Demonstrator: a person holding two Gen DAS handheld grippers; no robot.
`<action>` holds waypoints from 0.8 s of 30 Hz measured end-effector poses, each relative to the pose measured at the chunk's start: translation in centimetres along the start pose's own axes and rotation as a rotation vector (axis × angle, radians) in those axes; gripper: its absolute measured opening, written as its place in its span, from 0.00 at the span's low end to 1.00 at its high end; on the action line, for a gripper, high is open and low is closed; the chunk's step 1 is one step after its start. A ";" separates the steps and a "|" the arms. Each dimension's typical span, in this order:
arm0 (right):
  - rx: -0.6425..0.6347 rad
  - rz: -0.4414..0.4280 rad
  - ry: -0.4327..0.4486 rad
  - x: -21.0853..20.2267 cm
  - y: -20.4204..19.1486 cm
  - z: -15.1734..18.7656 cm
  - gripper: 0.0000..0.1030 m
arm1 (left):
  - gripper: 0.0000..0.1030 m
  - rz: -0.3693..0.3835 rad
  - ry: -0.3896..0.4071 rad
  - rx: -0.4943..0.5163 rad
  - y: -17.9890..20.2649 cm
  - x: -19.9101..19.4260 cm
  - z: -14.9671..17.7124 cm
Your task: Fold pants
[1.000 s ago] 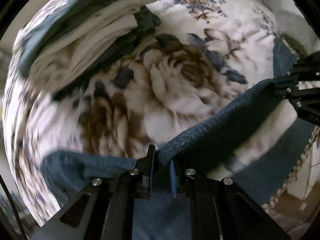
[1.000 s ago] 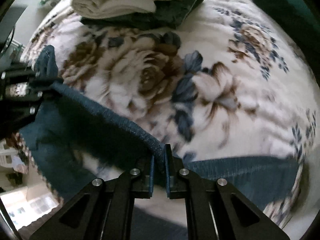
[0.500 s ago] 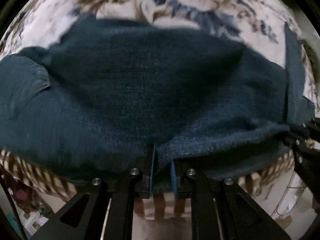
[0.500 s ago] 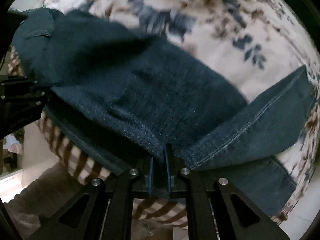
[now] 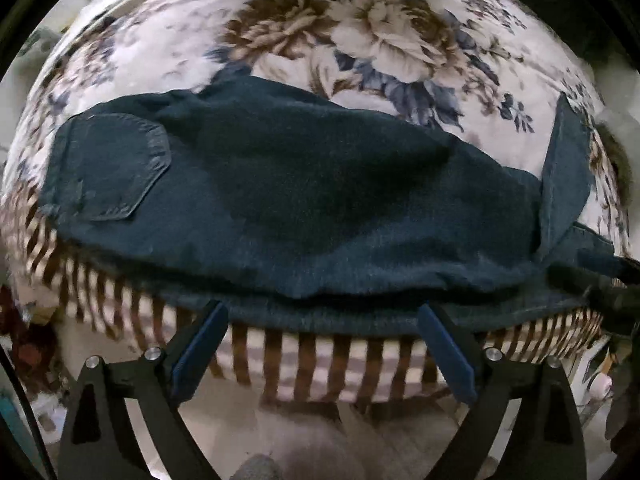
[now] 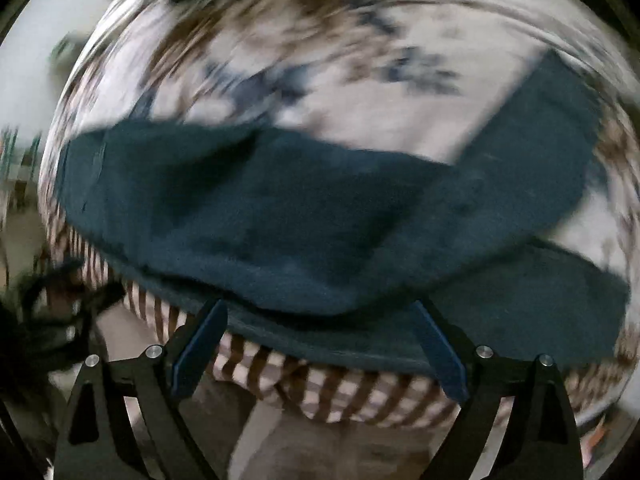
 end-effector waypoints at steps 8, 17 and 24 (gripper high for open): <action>0.378 0.073 0.075 -2.1 11.4 -7.3 0.92 | 0.94 -0.132 0.082 0.024 3.4 -0.1 -5.2; 0.521 0.158 0.092 1.2 16.6 -13.8 0.46 | 0.94 -0.131 0.129 0.097 8.6 1.2 -10.0; 0.876 -0.047 0.284 -4.0 21.8 0.1 0.09 | 0.94 -0.051 0.072 0.176 11.4 1.7 -6.8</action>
Point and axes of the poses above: each gripper's, at about its wrist camera, not at the fingertips, and x roughly the way its jaws point, y to its right, z to its underside, the point moved 7 cm from there along x, roughly the way its jaws point, and after that the axes turned 12 degrees about -y, right-handed, at the moved point
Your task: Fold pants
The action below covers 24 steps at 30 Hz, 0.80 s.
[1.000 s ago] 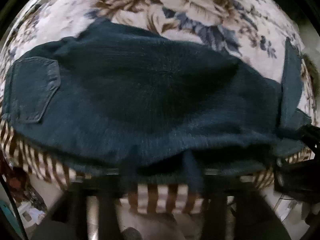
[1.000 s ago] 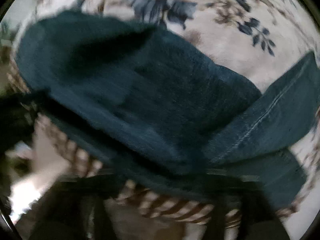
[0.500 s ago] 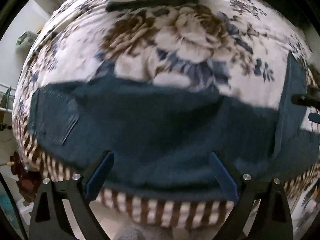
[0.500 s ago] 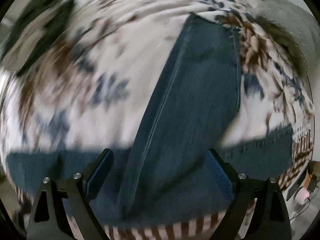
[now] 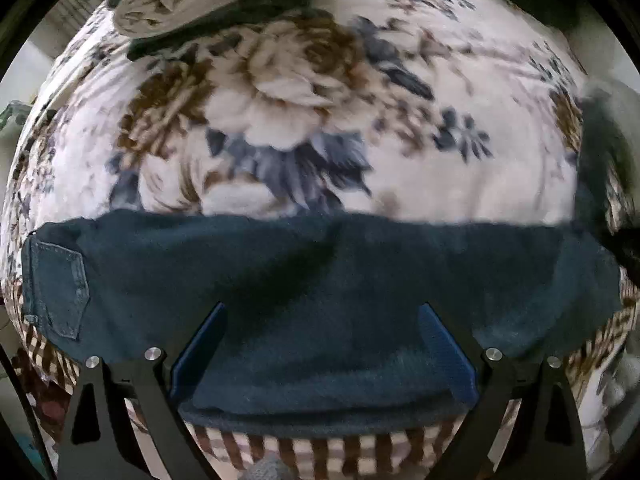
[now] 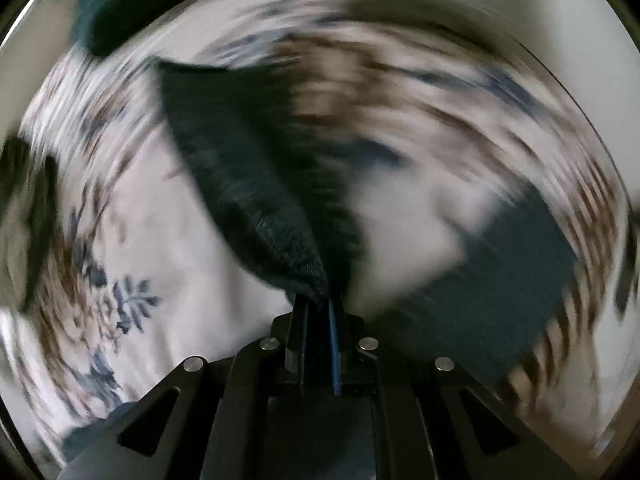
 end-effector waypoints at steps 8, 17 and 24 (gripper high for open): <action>0.301 -0.325 -0.153 3.1 10.4 2.9 0.25 | 0.94 0.029 -0.043 0.080 3.2 0.8 1.6; 0.316 -0.328 -0.086 3.3 14.5 0.7 0.05 | 0.94 0.004 -0.040 0.088 3.1 1.2 1.1; 0.226 -0.214 -0.121 3.7 15.5 1.7 0.07 | 0.94 -0.009 -0.048 0.093 1.5 1.2 2.0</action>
Point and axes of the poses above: each gripper's, at about its wrist camera, not at the fingertips, and x roughly the way its jaws point, y to its right, z to its underside, the point moved 7 cm from there along x, roughly the way its jaws point, and after that the axes turned 12 degrees about -y, right-handed, at the moved point
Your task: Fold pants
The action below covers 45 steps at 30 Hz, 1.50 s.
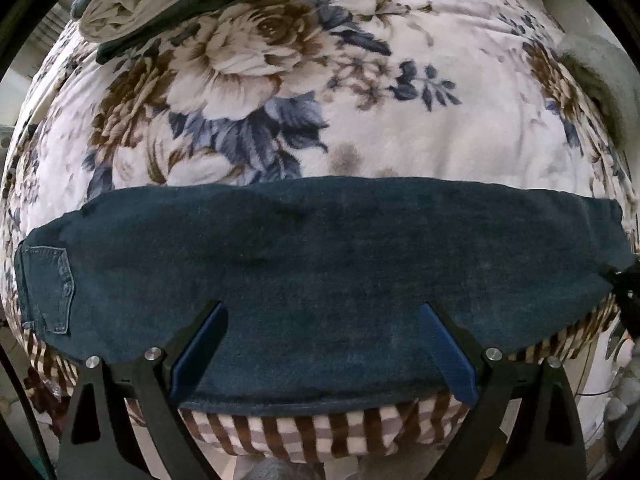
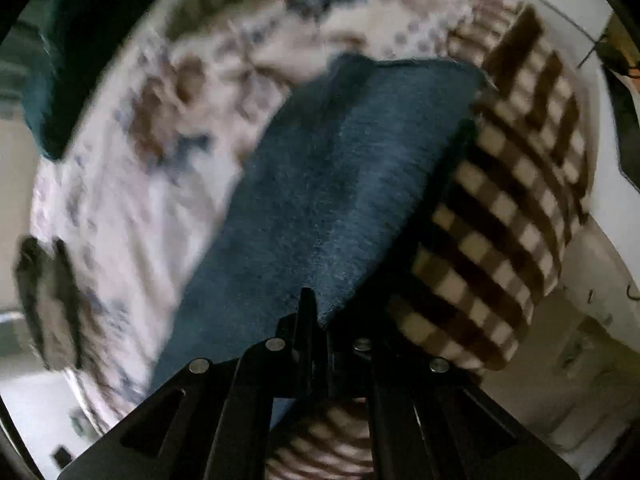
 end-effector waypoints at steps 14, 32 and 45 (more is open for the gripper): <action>-0.106 0.041 -0.082 0.8 -6.5 10.3 0.61 | 0.94 0.054 0.055 -0.351 -18.6 -1.8 5.8; -0.213 -0.092 -0.268 16.1 -24.2 36.3 0.61 | 0.91 0.307 0.024 -0.736 -46.6 5.6 10.6; -0.204 -0.057 -0.195 15.8 -23.5 34.7 0.08 | 0.12 0.279 0.138 -0.602 -45.6 2.8 9.1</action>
Point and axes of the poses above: each gripper's, at about its wrist camera, not at the fingertips, and x roughly the way its jaws point, y to its right, z to its underside, the point moved 7 cm from there along x, roughly the way its jaws point, and after that the axes turned 12 degrees about -y, right-handed, at the moved point
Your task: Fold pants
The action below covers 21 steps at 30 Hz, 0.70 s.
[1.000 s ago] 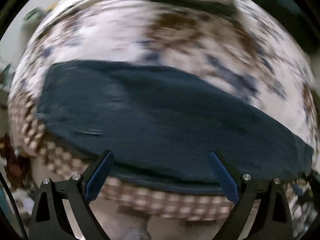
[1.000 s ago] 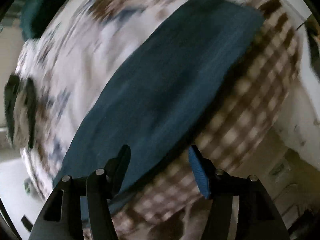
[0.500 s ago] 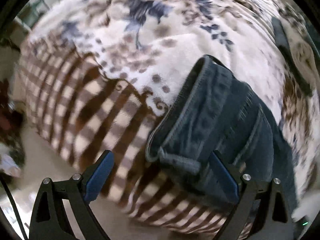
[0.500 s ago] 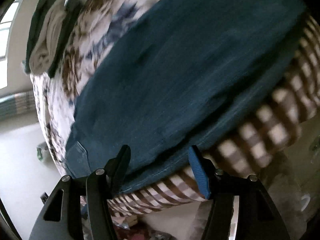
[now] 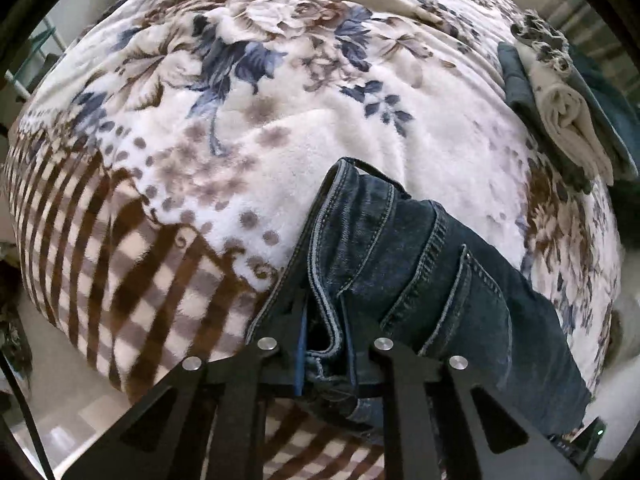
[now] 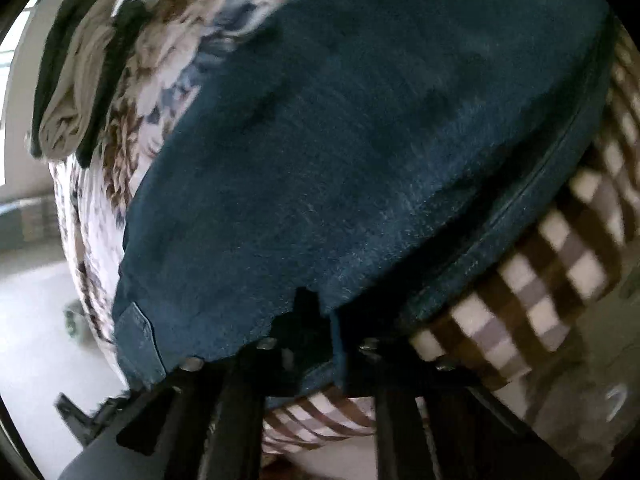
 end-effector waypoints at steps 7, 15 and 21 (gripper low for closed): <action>-0.058 0.041 0.026 -3.6 -1.4 2.3 0.06 | 0.11 -0.003 -0.009 0.015 -1.1 -2.3 1.1; -0.080 0.118 -0.073 0.4 1.3 2.0 0.07 | 0.07 -0.056 -0.053 -0.056 -5.0 0.1 0.2; -0.069 0.036 -0.155 -0.6 2.4 1.3 0.31 | 0.21 -0.226 0.003 0.067 -2.0 -2.5 1.7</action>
Point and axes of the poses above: each gripper's, at about its wrist camera, not at the fingertips, and x roughly the way its jaws point, y to its right, z to its underside, the point moved 7 cm from there along x, roughly the way its jaws point, and after that the axes turned 12 degrees about -y, right-handed, at the moved point
